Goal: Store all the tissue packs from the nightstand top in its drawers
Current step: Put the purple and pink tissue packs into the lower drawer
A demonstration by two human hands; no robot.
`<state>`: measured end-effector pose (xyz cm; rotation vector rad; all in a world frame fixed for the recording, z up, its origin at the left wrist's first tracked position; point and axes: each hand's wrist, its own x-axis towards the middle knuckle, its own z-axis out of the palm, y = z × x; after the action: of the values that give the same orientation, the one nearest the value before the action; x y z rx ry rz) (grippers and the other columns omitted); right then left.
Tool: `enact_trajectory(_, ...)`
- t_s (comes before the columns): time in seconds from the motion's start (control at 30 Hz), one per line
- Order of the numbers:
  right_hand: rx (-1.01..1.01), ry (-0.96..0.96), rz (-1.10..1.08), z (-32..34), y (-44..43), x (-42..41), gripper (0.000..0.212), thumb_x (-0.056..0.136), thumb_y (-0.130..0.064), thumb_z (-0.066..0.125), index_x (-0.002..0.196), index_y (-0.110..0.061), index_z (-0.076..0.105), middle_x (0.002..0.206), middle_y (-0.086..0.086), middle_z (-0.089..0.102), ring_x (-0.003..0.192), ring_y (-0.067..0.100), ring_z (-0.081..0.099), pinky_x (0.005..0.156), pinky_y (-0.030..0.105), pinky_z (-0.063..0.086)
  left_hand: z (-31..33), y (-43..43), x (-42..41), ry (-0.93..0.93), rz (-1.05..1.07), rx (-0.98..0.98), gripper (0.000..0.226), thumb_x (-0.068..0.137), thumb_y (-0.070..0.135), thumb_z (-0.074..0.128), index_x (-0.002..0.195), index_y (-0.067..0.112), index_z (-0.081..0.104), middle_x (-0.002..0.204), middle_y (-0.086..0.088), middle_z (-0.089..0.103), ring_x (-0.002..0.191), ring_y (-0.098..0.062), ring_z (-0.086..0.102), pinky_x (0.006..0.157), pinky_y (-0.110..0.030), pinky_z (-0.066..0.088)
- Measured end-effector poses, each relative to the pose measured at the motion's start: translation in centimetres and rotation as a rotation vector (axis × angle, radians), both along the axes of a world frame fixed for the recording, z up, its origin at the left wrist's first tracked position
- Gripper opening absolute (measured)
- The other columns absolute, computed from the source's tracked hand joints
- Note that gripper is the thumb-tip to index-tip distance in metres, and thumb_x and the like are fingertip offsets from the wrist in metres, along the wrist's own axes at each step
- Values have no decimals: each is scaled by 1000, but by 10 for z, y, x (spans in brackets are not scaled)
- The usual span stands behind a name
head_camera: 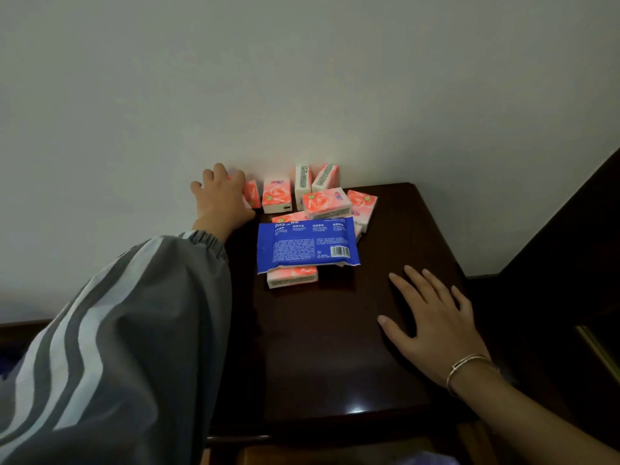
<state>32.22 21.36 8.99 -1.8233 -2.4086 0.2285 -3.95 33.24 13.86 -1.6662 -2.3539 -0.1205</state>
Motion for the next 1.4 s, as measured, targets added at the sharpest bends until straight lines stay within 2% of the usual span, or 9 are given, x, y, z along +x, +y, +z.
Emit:
enact_trajectory(0.27, 7, 2, -3, 1, 1, -1, 77, 73, -75, 15, 144, -44, 17, 157, -13, 13, 145, 10, 7, 116, 44, 9, 19, -63, -12, -485, 121, 83, 51, 67, 41, 73, 106, 13, 55, 110, -12, 56, 99, -33, 56, 80, -36, 44)
enact_trajectory(0.43, 20, 9, 0, -2, 4, 0, 75, 75, -75, 20, 143, -43, 22, 156, -13, 18, 144, 11, 10, 115, 44, 11, 65, -136, -3, -662, -9, -296, 57, 47, 49, 67, 95, 20, 56, 88, 0, 58, 78, -17, 56, 58, -26, 39)
enact_trajectory(0.57, -1, 20, 12, -1, 3, 0, 69, 81, -71, 28, 143, -40, 27, 156, -11, 20, 145, 12, 12, 115, 45, 10, 42, -180, 26, -513, -11, -586, 50, 63, 50, 73, 100, 23, 53, 102, -2, 61, 88, -21, 59, 70, -28, 45)
enact_trajectory(0.63, 16, 101, 10, 2, 2, 0, 60, 87, -64, 36, 139, -34, 39, 152, -8, 31, 143, 14, 21, 115, 44, 14, 19, -191, 37, -477, 34, -502, 54, 68, 57, 70, 106, 23, 52, 108, -3, 58, 99, -24, 58, 82, -32, 47)
enact_trajectory(0.73, 145, 477, -26, 13, -3, 6, 33, 89, -39, 55, 114, -20, 63, 122, 1, 62, 121, 22, 53, 103, 44, 39, 2, -196, 41, -488, 78, -380, 75, 55, 69, 72, 112, 26, 50, 113, -3, 51, 106, -26, 55, 88, -38, 46)
enact_trajectory(0.83, 246, 617, -65, 33, 9, -6, 22, 87, -29, 60, 102, -16, 66, 105, 3, 67, 104, 25, 60, 91, 42, 47, -6, -196, 42, -468, 78, -327, 80, 50, 74, 69, 113, 29, 49, 112, -1, 45, 115, -28, 44, 90, -42, 43)
enact_trajectory(0.97, 170, 560, -74, 69, 72, -69, 42, 82, -46, 60, 112, -16, 59, 116, 9, 62, 107, 30, 56, 90, 42, 47, -8, -194, 43, -463, 58, -295, 75, 54, 71, 68, 113, 28, 49, 111, -1, 46, 116, -27, 42, 90, -43, 43)
enact_trajectory(1.17, 10, 207, -203, 73, 128, -147, 86, 63, -77, 59, 126, -21, 41, 127, 9, 53, 119, 32, 50, 96, 49, 39, -6, -192, 42, -472, 51, -337, 74, 57, 69, 68, 112, 26, 46, 114, -3, 46, 115, -28, 43, 90, -43, 43)
enact_trajectory(1.4, 98, 301, -145, 80, 145, -131, 69, 70, -55, 66, 124, -18, 43, 121, 9, 58, 109, 31, 55, 88, 39, 43, -4, -189, 42, -483, 53, -374, 78, 57, 69, 69, 118, 26, 44, 117, -4, 46, 116, -28, 42, 93, -45, 44)
